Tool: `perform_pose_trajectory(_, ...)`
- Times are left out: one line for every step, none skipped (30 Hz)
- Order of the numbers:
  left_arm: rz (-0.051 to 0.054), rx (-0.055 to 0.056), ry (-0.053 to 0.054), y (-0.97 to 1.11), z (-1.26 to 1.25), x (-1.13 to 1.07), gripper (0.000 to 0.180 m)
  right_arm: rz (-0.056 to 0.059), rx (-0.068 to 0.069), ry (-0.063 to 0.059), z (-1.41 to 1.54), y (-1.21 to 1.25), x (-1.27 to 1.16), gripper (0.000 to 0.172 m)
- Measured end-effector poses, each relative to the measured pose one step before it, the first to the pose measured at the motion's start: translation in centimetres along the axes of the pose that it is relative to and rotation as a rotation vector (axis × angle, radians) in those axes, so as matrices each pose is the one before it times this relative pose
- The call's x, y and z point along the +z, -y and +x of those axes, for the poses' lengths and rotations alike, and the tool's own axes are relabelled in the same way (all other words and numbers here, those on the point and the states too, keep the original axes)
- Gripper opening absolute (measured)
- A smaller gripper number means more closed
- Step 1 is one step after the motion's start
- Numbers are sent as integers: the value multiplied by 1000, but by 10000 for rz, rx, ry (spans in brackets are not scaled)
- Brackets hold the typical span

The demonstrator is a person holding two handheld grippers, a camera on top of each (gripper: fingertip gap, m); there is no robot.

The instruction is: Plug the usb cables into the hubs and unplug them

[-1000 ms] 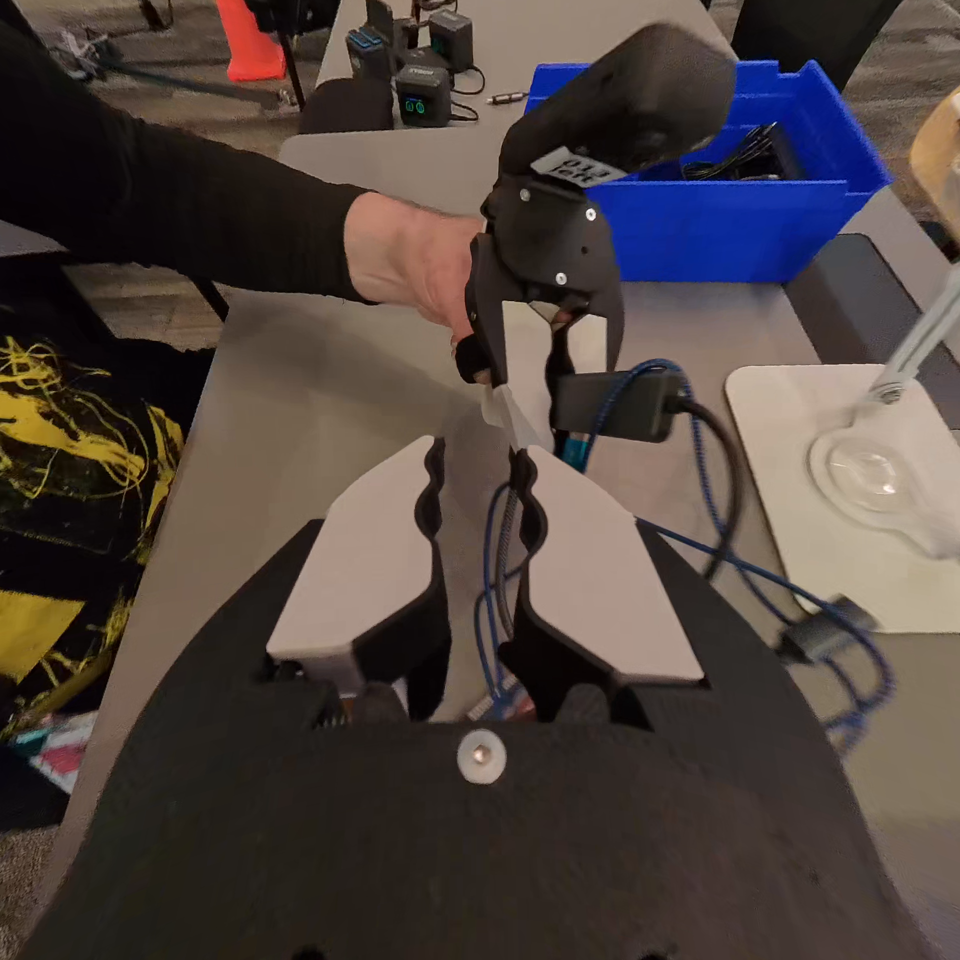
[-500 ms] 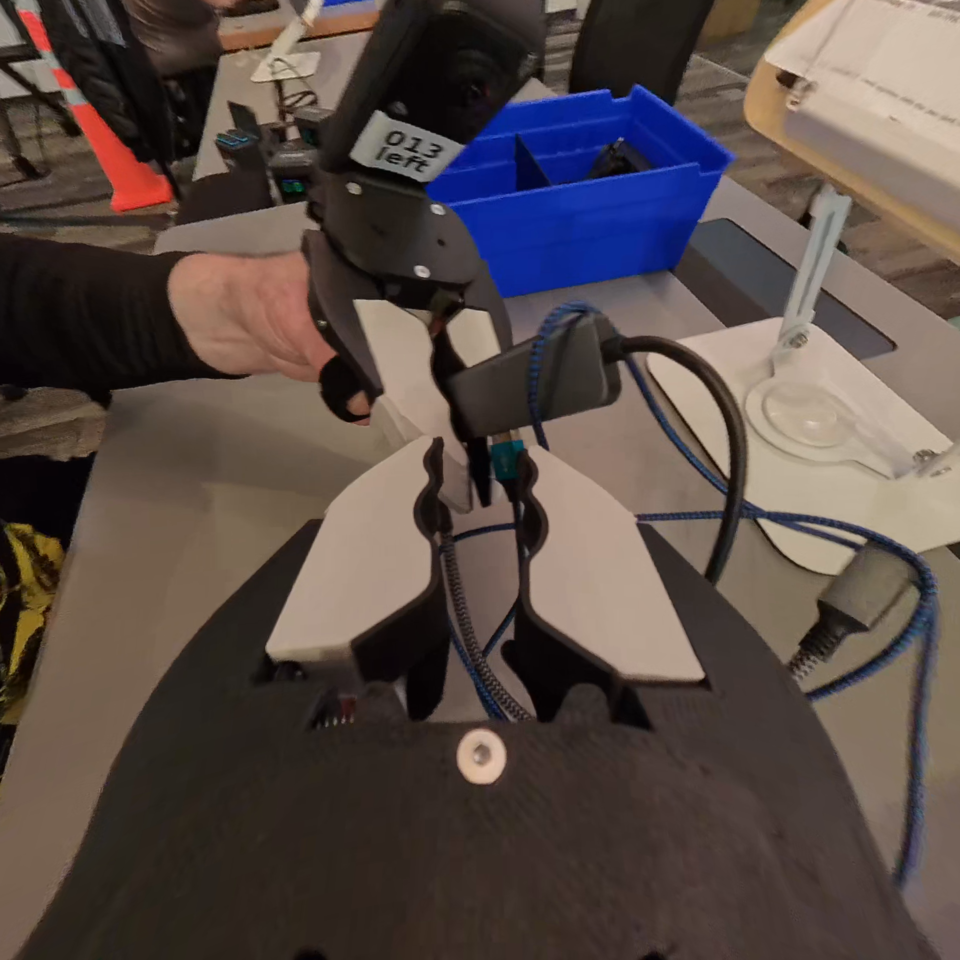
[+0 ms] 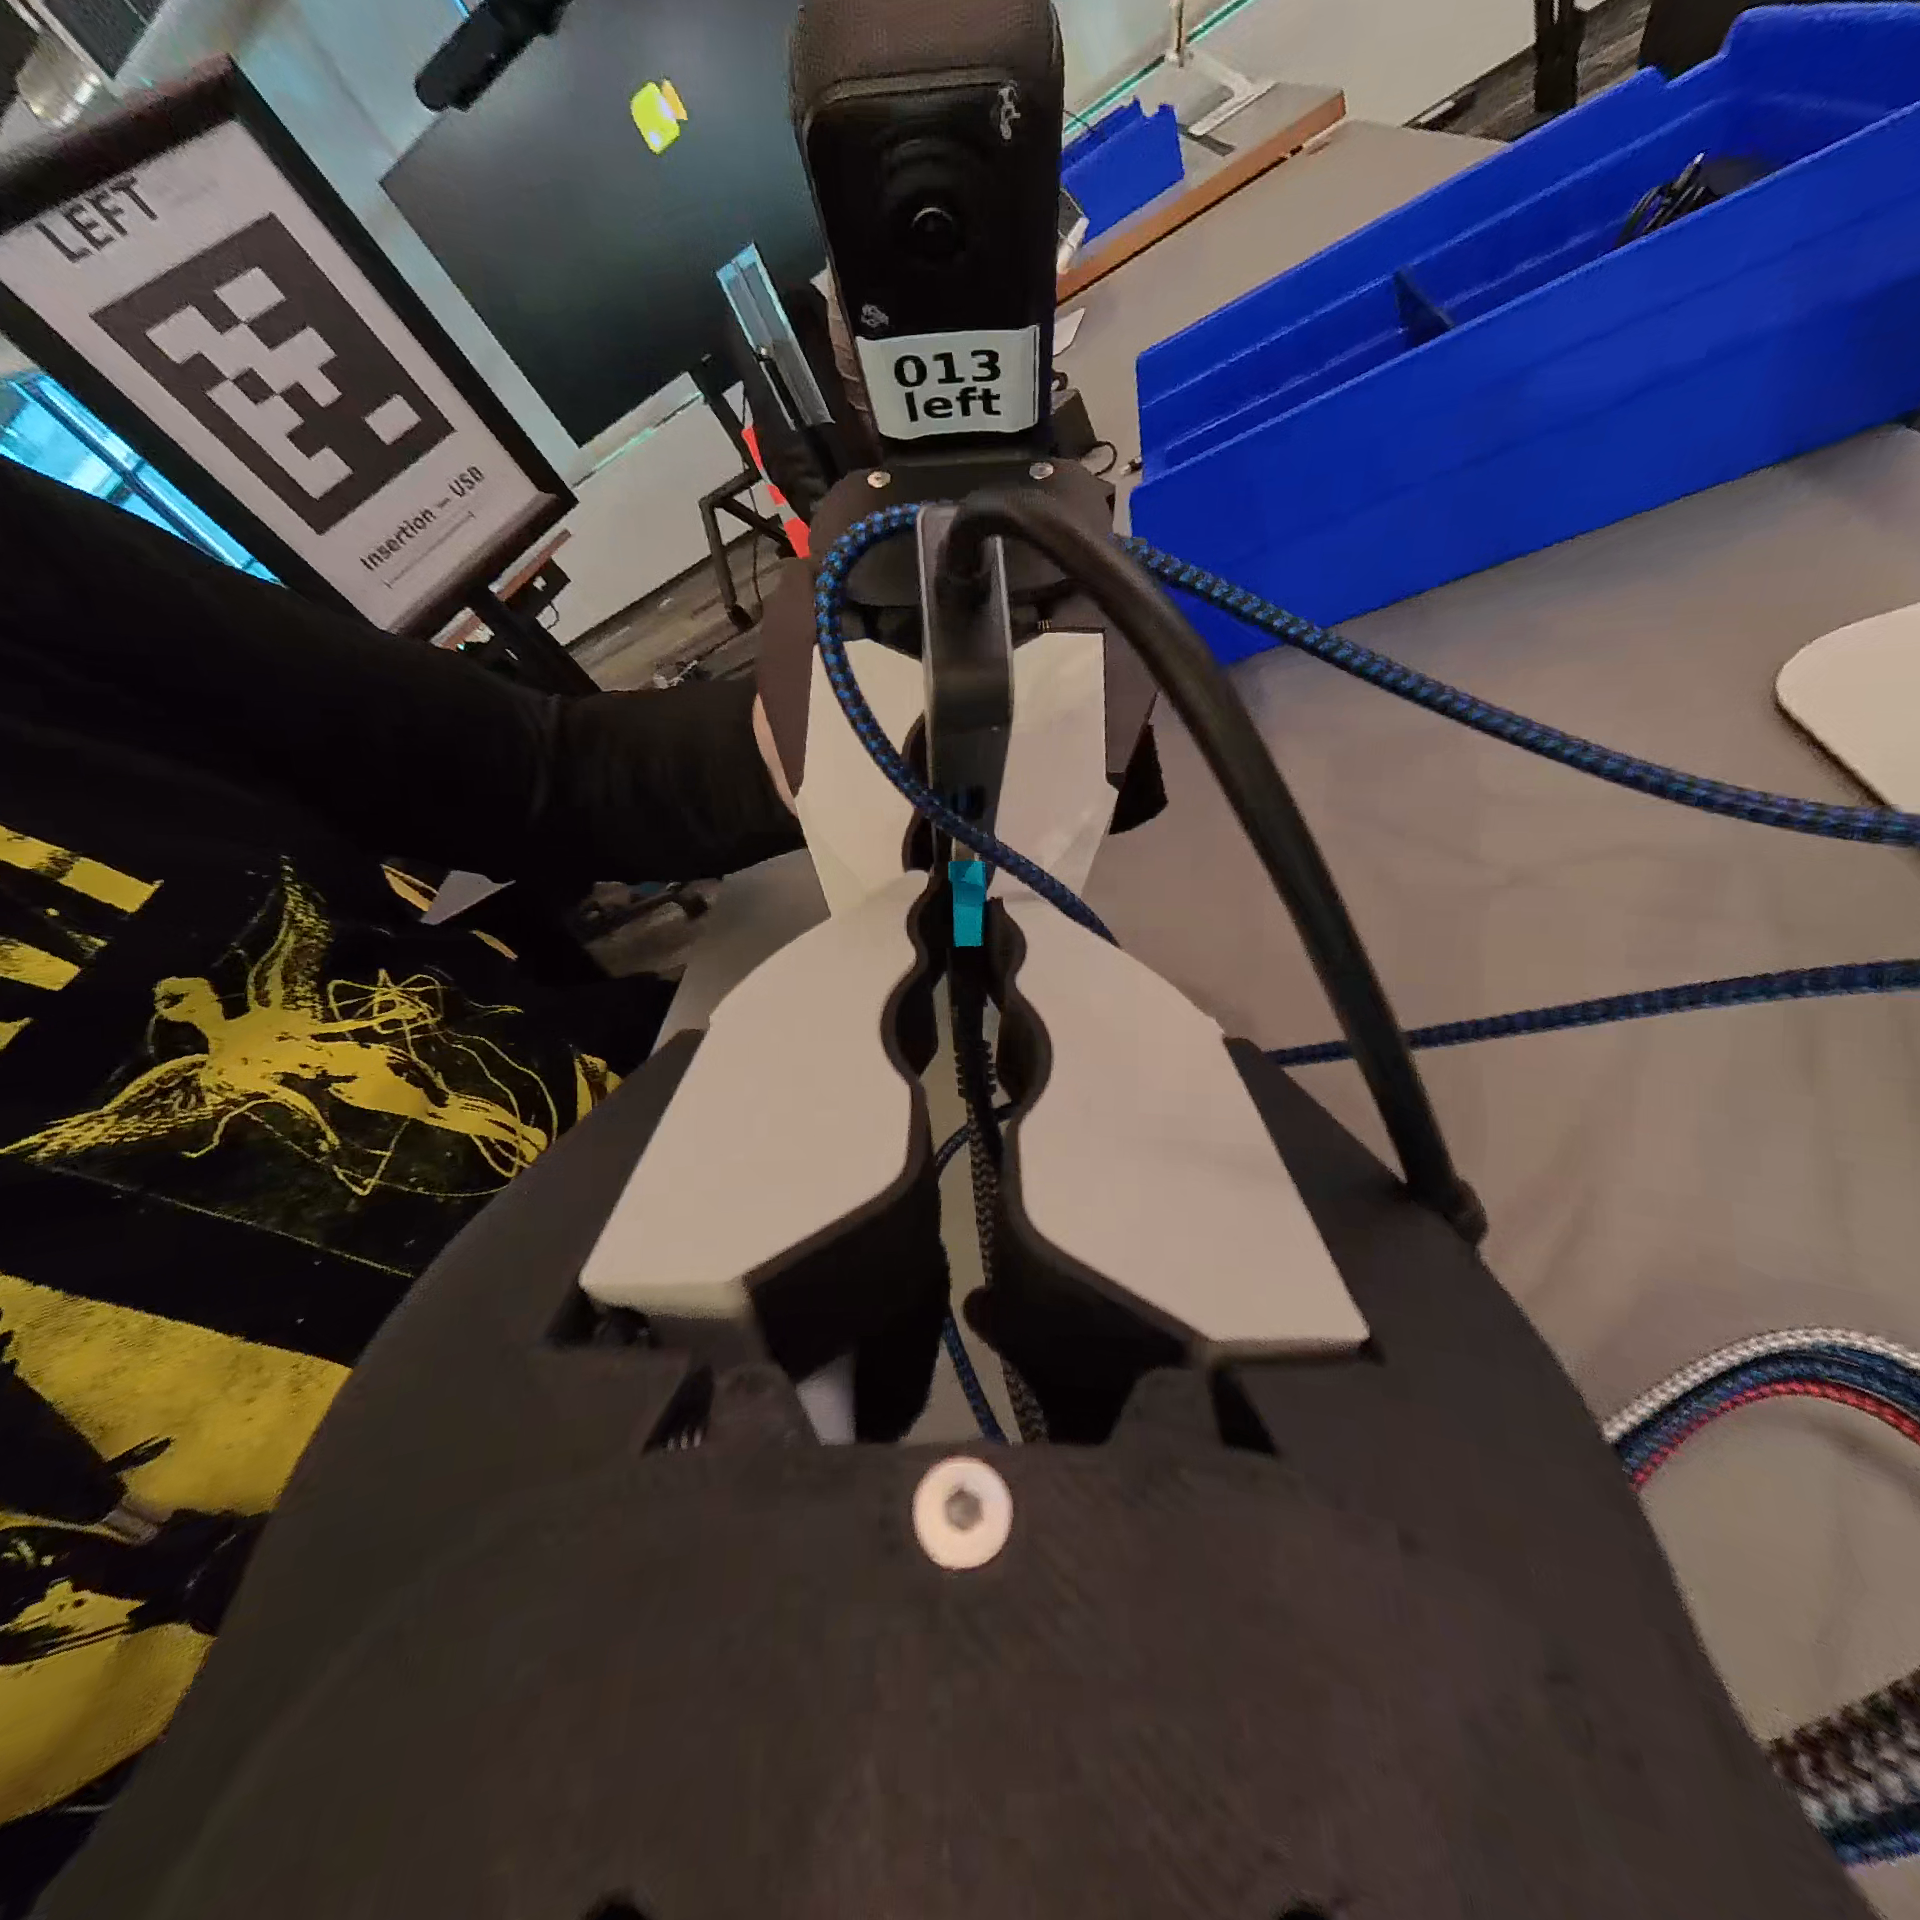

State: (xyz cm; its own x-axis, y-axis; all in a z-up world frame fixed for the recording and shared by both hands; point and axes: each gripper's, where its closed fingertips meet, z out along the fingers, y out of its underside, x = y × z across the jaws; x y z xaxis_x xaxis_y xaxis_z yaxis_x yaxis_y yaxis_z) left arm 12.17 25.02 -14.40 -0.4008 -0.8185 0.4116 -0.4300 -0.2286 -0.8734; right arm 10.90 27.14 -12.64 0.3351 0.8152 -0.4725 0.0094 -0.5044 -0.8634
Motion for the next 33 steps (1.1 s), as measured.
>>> perform_pose_trajectory(98,26,-37,14,74,27,10,-60,-36,-34,-88,-27,6,5)
perform_pose_trajectory(128,73,123,81,-94,20,10,-59,-155,-167,-7,3,-28,6)
perform_pose_trajectory(164,70,96,120,21,50,10,-20,-188,-175,-12,37,-64,6)
perform_pose_trajectory(162,47,-22,81,146,42,10,-36,-75,-38,-113,33,-61,6)
perform_pose_trajectory(107,31,11,-83,103,98,10,-130,-68,14,-148,-97,-50,6)
perform_pose_trajectory(66,21,17,-154,122,167,10,-210,-126,16,-109,-221,-66,6)
perform_pose_trajectory(82,17,-27,-87,189,148,10,-223,-61,55,-153,-222,-78,6)
perform_pose_trajectory(79,-27,-17,-43,205,111,10,-209,-7,54,-203,-159,-100,6)
perform_pose_trajectory(62,17,-1,-1,192,66,10,-219,-44,10,-196,-87,-128,7)
perform_pose_trajectory(102,36,-3,109,202,-13,10,-249,-126,-59,-182,-54,-142,7)
perform_pose_trajectory(323,9,144,423,-102,-447,11,-334,-88,-105,-113,-168,-320,7)
perform_pose_trajectory(965,-412,175,1440,-686,-1679,10,-283,-4,-161,90,-325,-785,6)
perform_pose_trajectory(871,-280,271,1598,-866,-2137,10,107,138,-166,223,-103,-1283,7)
perform_pose_trajectory(12,362,231,566,-275,-1422,10,270,173,-170,201,72,-1318,7)
perform_pose_trajectory(-333,189,49,-145,170,-569,9,-85,-64,-291,86,-233,-919,7)
perform_pose_trajectory(-165,38,-9,-167,264,-109,9,-224,-201,-287,-106,-225,-567,7)
perform_pose_trajectory(-279,-56,-42,-418,108,178,9,-38,-167,-176,-225,124,-326,7)
perform_pose_trajectory(-217,-64,-20,-376,-82,244,9,-6,-96,-91,-140,84,-48,7)
perform_pose_trajectory(-32,-83,116,-128,-339,119,9,-110,-52,-12,-116,-238,136,7)
perform_pose_trajectory(33,-45,7,22,-177,-70,9,-172,-16,-25,-45,-485,70,7)
perform_pose_trajectory(-133,-8,54,-133,-235,-228,9,96,-87,-45,-152,-224,-277,7)
perform_pose_trajectory(-242,28,249,-275,-528,-360,9,458,-122,-28,-361,219,-731,7)
perform_pose_trajectory(-185,-50,177,-243,-519,-429,9,430,23,-122,-231,227,-1036,7)
perform_pose_trajectory(-235,-131,121,-287,-495,-462,9,280,98,-234,12,77,-1194,7)
perform_pose_trajectory(-338,0,114,-357,-379,-481,9,308,83,-211,65,195,-1304,7)
perform_pose_trajectory(-318,192,249,-314,-433,-487,9,309,86,-158,43,300,-1347,7)
perform_pose_trajectory(-351,107,139,-344,-275,-452,9,205,30,-253,177,275,-1347,6)
perform_pose_trajectory(-230,18,36,-186,-129,-458,9,162,-29,-371,327,277,-1358,6)
perform_pose_trajectory(-183,-4,28,-177,-60,-371,9,90,6,-342,311,191,-1240,6)
perform_pose_trajectory(-187,37,214,-271,-243,-235,9,-65,-24,-327,290,-47,-964,6)
perform_pose_trajectory(-337,18,277,-571,-344,-117,9,-59,-122,-358,285,-40,-774,6)
perform_pose_trajectory(-315,22,134,-720,-178,-42,9,64,-58,-207,147,165,-693,6)
perform_pose_trajectory(-128,-66,78,-555,-175,-34,9,108,14,-83,45,346,-724,6)
